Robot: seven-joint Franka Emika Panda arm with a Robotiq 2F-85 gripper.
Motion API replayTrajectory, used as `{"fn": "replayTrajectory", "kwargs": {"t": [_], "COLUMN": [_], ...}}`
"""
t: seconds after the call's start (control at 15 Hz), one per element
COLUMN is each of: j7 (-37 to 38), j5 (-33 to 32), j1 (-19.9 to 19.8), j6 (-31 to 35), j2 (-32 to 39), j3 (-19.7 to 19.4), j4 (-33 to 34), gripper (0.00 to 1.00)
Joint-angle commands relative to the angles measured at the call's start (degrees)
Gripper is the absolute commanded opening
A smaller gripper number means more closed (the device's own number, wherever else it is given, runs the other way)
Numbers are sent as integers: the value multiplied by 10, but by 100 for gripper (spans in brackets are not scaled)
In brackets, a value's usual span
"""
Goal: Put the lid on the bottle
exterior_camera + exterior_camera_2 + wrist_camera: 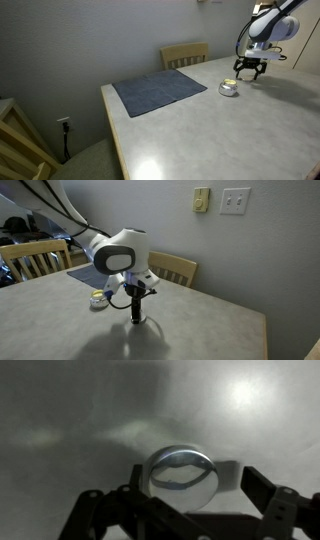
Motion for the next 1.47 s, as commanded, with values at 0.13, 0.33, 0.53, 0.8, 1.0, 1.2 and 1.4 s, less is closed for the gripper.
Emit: {"fn": "replayTrajectory", "kwargs": {"t": [0.13,0.33,0.53,0.8,1.0,1.2,1.4], "j7": [-22,-39,-52,-63,-61,-65,-63], "j5": [20,27,31,37,37,38,37], "j1": [-13,-24,-30,-34,-31,-34,-33], "j6": [26,26,26,14,11,14,9], "j2": [-21,-12,-10,2,9,9,10], "j3": [8,12,13,23,27,31,30], "j4": [-37,-28,-24,-8,-1,-1,3], "gripper": [100,100,100,100,100,100,100]}}
